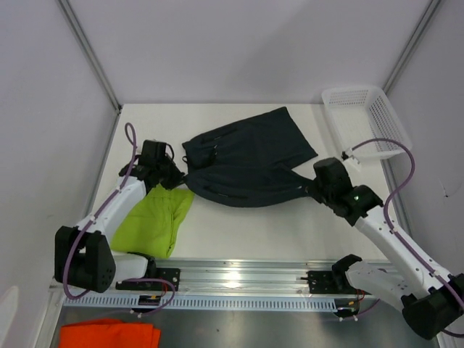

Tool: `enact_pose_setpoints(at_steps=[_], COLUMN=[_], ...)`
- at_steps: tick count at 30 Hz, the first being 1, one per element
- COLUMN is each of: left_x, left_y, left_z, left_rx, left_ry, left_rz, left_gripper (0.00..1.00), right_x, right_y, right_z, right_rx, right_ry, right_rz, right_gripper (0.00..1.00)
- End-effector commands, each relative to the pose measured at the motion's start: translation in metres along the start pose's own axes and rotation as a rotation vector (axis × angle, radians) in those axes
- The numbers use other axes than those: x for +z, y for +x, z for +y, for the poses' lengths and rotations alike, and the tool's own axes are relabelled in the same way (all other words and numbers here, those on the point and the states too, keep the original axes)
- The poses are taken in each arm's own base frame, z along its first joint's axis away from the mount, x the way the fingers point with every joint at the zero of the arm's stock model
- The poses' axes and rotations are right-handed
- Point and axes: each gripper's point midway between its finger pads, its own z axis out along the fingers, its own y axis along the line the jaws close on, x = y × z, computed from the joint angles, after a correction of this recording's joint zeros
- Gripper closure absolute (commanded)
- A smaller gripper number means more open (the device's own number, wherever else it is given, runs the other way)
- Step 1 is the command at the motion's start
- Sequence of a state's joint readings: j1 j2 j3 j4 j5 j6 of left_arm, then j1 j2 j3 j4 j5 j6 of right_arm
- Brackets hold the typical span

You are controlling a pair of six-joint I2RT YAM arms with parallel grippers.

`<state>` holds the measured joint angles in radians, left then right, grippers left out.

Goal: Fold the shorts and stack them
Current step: Fold the shorts

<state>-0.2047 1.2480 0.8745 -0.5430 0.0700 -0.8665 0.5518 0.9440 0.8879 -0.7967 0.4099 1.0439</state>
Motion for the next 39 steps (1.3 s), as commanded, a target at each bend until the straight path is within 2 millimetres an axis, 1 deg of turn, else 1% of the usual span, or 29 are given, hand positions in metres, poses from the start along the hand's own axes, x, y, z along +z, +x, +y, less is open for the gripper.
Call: enact_pose_setpoints(at_steps=[1, 2, 3, 4, 5, 6, 7, 8, 9, 10, 11, 13, 14, 16, 17, 18, 20, 21, 22, 24, 25, 27, 28, 30, 31, 32, 33, 35, 39], left_x=[-0.007, -0.009, -0.006, -0.001, -0.002, -0.001, 0.003, 0.004, 0.007, 0.008, 0.014, 0.017, 0.022, 0.023, 0.030, 0.030, 0.027, 0.031, 0.026, 0.031, 0.027, 0.030, 0.035, 0.034, 0.046, 0.049, 0.046, 0.055, 0.055], left_y=[-0.021, -0.028, -0.030, -0.033, -0.043, -0.044, -0.048, -0.057, -0.058, -0.063, -0.070, -0.077, -0.082, -0.093, -0.097, -0.103, -0.119, -0.122, -0.133, -0.139, -0.149, -0.156, -0.161, -0.174, -0.173, -0.172, -0.181, -0.182, -0.190], left_z=[-0.021, -0.028, -0.029, -0.028, -0.035, -0.036, -0.040, -0.042, -0.044, -0.046, -0.044, -0.048, -0.044, -0.049, -0.045, -0.047, -0.055, -0.054, -0.064, -0.067, -0.077, -0.081, -0.084, -0.095, -0.092, -0.091, -0.099, -0.096, -0.098], left_rx=[-0.029, -0.032, -0.043, -0.057, -0.072, -0.089, -0.118, -0.141, -0.171, -0.191, -0.213, -0.249, -0.270, -0.292, -0.308, -0.320, -0.332, -0.339, -0.338, -0.347, -0.344, -0.348, -0.350, -0.349, -0.353, -0.356, -0.351, -0.358, -0.370], left_ry=[-0.010, 0.002, -0.001, -0.014, 0.000, 0.008, 0.015, 0.029, 0.039, 0.046, 0.045, 0.066, 0.057, 0.070, 0.055, 0.057, 0.075, 0.067, 0.089, 0.088, 0.111, 0.114, 0.111, 0.130, 0.114, 0.101, 0.117, 0.099, 0.112], left_rz=[-0.013, -0.019, -0.013, -0.005, -0.021, -0.013, -0.012, -0.026, -0.020, -0.025, -0.031, -0.022, -0.022, -0.030, -0.025, -0.028, -0.057, -0.058, -0.082, -0.086, -0.106, -0.114, -0.111, -0.128, -0.110, -0.099, -0.113, -0.104, -0.122], left_gripper=[1.00, 1.00, 1.00, 1.00, 1.00, 1.00, 1.00, 1.00, 1.00, 1.00, 1.00, 1.00, 1.00, 1.00, 1.00, 1.00, 1.00, 1.00, 1.00, 1.00, 1.00, 1.00, 1.00, 1.00, 1.00, 1.00, 1.00, 1.00, 1.00], right_x=[0.003, 0.006, 0.008, 0.010, 0.024, 0.033, 0.036, 0.048, 0.055, 0.059, 0.070, 0.078, 0.081, 0.094, 0.098, 0.107, 0.115, 0.120, 0.129, 0.139, 0.148, 0.157, 0.167, 0.177, 0.181, 0.189, 0.192, 0.198, 0.197], right_y=[-0.063, -0.070, -0.071, -0.085, -0.087, -0.100, -0.101, -0.109, -0.119, -0.124, -0.133, -0.146, -0.150, -0.165, -0.169, -0.177, -0.184, -0.188, -0.193, -0.197, -0.200, -0.205, -0.205, -0.206, -0.207, -0.206, -0.206, -0.206, -0.209], right_z=[0.059, 0.065, 0.074, 0.085, 0.088, 0.087, 0.099, 0.106, 0.107, 0.115, 0.124, 0.136, 0.143, 0.158, 0.165, 0.175, 0.185, 0.189, 0.196, 0.202, 0.205, 0.208, 0.208, 0.208, 0.208, 0.208, 0.209, 0.208, 0.209], right_rx=[-0.099, -0.113, -0.143, -0.130, -0.133, -0.117, -0.125, -0.124, -0.116, -0.123, -0.123, -0.124, -0.126, -0.127, -0.128, -0.125, -0.125, -0.124, -0.125, -0.127, -0.125, -0.110, -0.102, -0.092, -0.084, -0.082, -0.082, -0.079, -0.080], right_ry=[-0.204, -0.228, -0.276, -0.316, -0.318, -0.323, -0.387, -0.394, -0.397, -0.422, -0.430, -0.464, -0.481, -0.497, -0.514, -0.526, -0.552, -0.553, -0.558, -0.564, -0.565, -0.575, -0.573, -0.570, -0.567, -0.562, -0.562, -0.558, -0.557], right_rz=[-0.117, -0.118, -0.091, -0.110, -0.086, -0.094, -0.063, -0.049, -0.053, -0.047, -0.040, -0.046, -0.044, -0.051, -0.044, -0.044, -0.036, -0.036, -0.035, -0.032, -0.031, -0.030, -0.024, -0.022, -0.021, -0.015, -0.015, -0.012, -0.030], right_gripper=[1.00, 1.00, 1.00, 1.00, 1.00, 1.00, 1.00, 1.00, 1.00, 1.00, 1.00, 1.00, 1.00, 1.00, 1.00, 1.00, 1.00, 1.00, 1.00, 1.00, 1.00, 1.00, 1.00, 1.00, 1.00, 1.00, 1.00, 1.00, 1.00])
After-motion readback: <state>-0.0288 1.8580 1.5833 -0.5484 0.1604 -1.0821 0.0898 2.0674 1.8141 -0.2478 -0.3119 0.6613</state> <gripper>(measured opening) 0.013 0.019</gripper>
